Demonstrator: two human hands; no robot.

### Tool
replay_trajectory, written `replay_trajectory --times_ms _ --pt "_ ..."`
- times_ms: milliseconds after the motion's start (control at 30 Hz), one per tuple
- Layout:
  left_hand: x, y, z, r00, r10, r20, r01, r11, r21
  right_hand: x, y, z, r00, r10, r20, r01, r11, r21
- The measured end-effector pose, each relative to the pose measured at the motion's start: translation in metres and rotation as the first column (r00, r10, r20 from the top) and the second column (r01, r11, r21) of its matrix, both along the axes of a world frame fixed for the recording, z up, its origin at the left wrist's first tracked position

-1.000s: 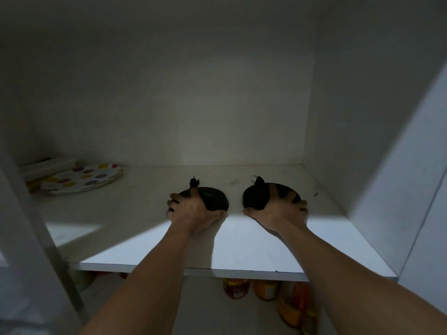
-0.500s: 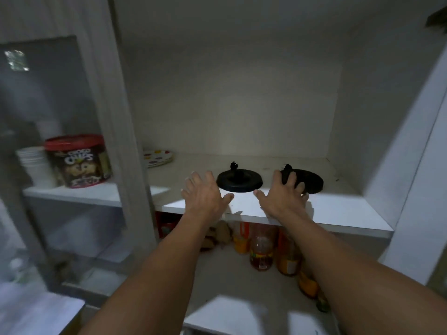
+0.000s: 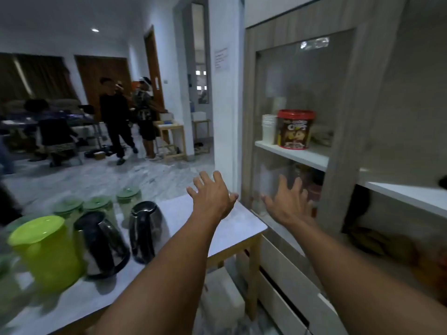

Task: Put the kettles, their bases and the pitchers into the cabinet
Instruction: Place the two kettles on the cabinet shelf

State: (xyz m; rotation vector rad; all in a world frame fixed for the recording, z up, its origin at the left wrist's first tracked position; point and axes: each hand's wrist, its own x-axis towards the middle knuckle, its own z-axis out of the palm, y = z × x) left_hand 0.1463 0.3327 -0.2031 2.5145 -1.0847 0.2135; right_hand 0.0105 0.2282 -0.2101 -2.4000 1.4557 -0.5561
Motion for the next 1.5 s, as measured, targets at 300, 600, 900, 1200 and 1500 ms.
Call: replay_trajectory --times_ms 300,600,900,1200,1500 --pt "0.087 0.174 -0.034 0.878 0.466 -0.107 -0.456 0.883 0.109 0.156 0.122 -0.034 0.859 0.506 -0.077 -0.503 0.863 0.048" --pt "0.103 0.197 -0.055 0.747 0.643 -0.171 -0.630 0.766 0.129 0.212 0.151 -0.067 0.722 0.682 -0.115 -0.662 0.730 0.170" --pt "0.149 0.192 -0.119 0.650 0.684 -0.330 -0.646 0.727 0.234 0.265 0.150 -0.120 0.725 0.675 -0.137 -0.611 0.722 0.326" --pt "0.255 0.177 -0.167 0.431 0.616 -0.659 -0.762 0.640 0.100 0.342 0.154 -0.154 0.927 0.375 0.033 -0.328 0.763 0.557" --pt "0.291 0.190 -0.175 0.492 0.527 -0.693 -0.717 0.697 0.021 0.365 0.158 -0.166 0.987 0.126 0.097 -0.159 0.741 0.653"
